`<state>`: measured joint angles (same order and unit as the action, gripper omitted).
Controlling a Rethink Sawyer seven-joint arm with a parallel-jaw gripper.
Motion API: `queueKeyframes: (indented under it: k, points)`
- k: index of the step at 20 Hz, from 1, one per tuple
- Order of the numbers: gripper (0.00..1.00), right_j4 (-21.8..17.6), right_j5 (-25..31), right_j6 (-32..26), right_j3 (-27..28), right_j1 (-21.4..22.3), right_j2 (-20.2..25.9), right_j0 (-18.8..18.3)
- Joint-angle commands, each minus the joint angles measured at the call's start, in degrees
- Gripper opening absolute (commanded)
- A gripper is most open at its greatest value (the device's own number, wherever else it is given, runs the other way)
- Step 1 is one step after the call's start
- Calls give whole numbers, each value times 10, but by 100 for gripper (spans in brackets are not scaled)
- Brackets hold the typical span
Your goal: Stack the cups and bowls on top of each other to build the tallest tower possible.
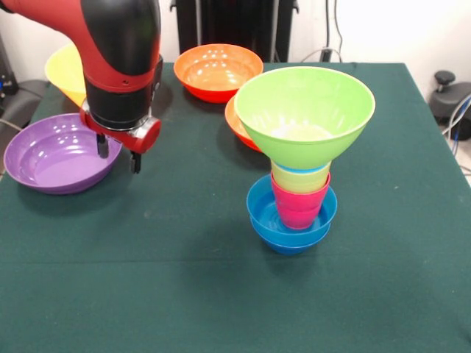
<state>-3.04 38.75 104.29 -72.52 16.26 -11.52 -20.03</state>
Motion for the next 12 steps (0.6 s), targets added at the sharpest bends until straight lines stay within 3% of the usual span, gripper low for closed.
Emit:
queueKeyframes:
  k: [1,12]
  points:
    - [100,-50,-37,-39,-34,-15,69,-3]
    - [100,-71,-46,-35,-35,-21,72,-11]
